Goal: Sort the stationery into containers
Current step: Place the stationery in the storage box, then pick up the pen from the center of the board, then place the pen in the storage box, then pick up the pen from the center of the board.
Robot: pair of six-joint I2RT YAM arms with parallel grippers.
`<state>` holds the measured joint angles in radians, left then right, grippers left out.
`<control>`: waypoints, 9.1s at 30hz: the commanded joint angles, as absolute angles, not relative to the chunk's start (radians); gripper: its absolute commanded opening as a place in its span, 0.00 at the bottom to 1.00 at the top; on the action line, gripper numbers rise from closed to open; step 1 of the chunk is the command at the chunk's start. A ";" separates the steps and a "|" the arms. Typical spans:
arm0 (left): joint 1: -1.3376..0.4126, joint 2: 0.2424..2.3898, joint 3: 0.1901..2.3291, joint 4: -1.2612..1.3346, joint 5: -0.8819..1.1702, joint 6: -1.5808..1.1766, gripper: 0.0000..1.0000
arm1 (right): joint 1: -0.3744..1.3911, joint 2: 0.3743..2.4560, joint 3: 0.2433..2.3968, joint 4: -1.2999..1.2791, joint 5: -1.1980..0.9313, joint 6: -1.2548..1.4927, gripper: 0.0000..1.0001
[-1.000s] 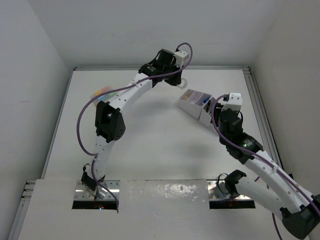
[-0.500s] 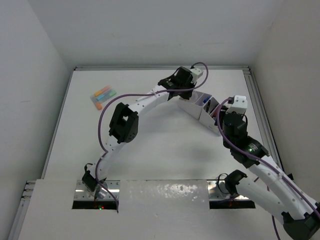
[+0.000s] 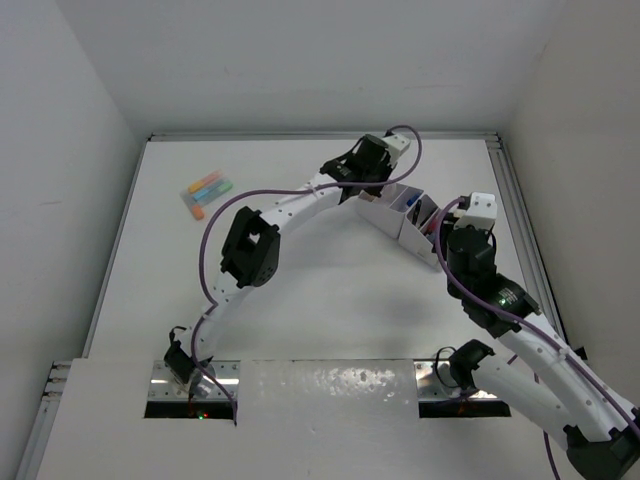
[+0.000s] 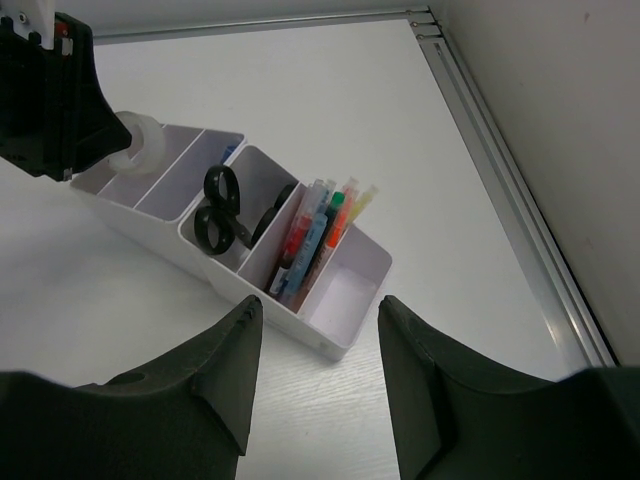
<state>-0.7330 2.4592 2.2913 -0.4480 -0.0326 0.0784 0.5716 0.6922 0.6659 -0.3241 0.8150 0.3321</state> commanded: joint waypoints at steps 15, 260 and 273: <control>-0.758 2.470 2.321 -0.425 -0.021 0.100 0.31 | 0.569 0.670 0.683 -0.334 0.845 0.324 0.50; 0.169 1.762 1.692 -0.621 0.068 0.049 1.00 | 0.141 1.122 0.443 0.505 0.756 0.493 0.57; 0.146 2.098 1.867 -0.710 0.098 0.336 0.19 | 0.201 0.959 0.581 0.278 0.551 0.399 0.56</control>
